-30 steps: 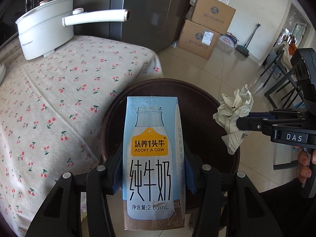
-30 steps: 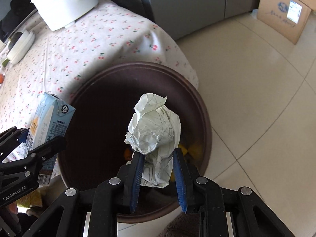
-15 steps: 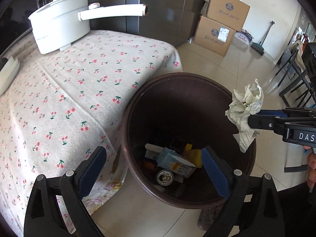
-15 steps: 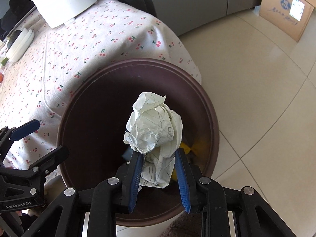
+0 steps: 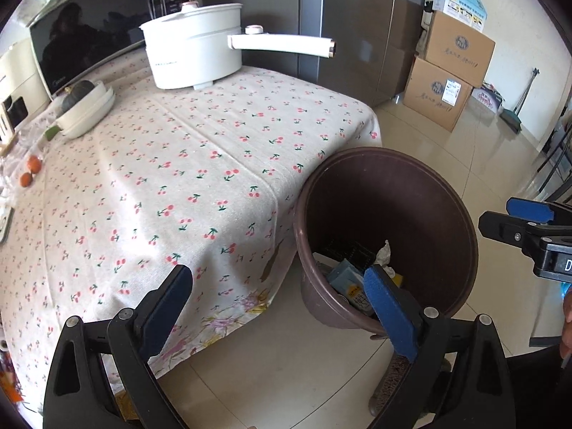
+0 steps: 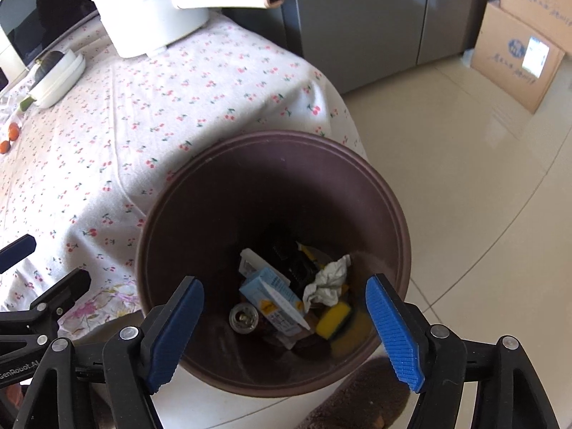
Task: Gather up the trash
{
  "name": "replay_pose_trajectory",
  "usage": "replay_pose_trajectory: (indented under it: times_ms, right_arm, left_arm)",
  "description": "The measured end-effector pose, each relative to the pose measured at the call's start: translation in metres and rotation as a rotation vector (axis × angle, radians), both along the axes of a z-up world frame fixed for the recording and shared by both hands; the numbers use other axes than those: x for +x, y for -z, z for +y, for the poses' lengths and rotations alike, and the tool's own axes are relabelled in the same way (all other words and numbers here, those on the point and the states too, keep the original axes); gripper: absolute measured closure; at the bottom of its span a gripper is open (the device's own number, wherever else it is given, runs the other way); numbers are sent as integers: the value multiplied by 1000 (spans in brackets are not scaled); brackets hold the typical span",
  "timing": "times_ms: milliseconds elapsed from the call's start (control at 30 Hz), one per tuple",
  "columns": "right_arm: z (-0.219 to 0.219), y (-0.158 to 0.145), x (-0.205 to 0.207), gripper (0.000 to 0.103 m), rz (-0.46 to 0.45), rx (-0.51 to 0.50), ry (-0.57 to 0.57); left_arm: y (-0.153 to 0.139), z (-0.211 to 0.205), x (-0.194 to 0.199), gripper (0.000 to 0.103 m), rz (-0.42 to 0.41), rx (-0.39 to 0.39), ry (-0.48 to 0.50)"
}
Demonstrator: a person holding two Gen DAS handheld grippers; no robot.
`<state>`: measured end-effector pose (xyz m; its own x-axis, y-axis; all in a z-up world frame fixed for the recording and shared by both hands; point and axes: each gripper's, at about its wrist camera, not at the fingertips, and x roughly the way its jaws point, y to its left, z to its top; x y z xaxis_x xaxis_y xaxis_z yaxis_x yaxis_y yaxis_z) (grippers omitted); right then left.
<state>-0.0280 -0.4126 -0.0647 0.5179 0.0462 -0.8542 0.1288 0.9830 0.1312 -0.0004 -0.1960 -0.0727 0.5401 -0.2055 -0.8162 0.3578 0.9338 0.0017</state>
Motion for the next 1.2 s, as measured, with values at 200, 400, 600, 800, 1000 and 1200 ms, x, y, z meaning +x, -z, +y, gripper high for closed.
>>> replay_pose_trajectory:
  times_ms: [200, 400, 600, 800, 1000, 1200]
  right_arm:
    - [31, -21, -27, 19, -110, -86, -29]
    - [68, -43, -53, 13, -229, -171, -86]
    - [99, -60, -69, 7, -312, -219, -139]
    - [116, -67, -73, 6, -321, -243, -166]
    - [125, -65, -71, 6, -322, -242, -180]
    - [125, -62, -71, 6, -310, -237, -175]
  left_arm:
    - [-26, 34, -34, 5, -69, -23, -73]
    - [-52, 72, -69, 5, -168, -35, -169]
    - [-64, 101, -91, 5, -202, -47, -234]
    - [-67, 111, -95, 5, -195, -55, -235]
    - [-69, 108, -97, 5, -201, -60, -227]
    - [-66, 102, -98, 5, -190, -55, -217]
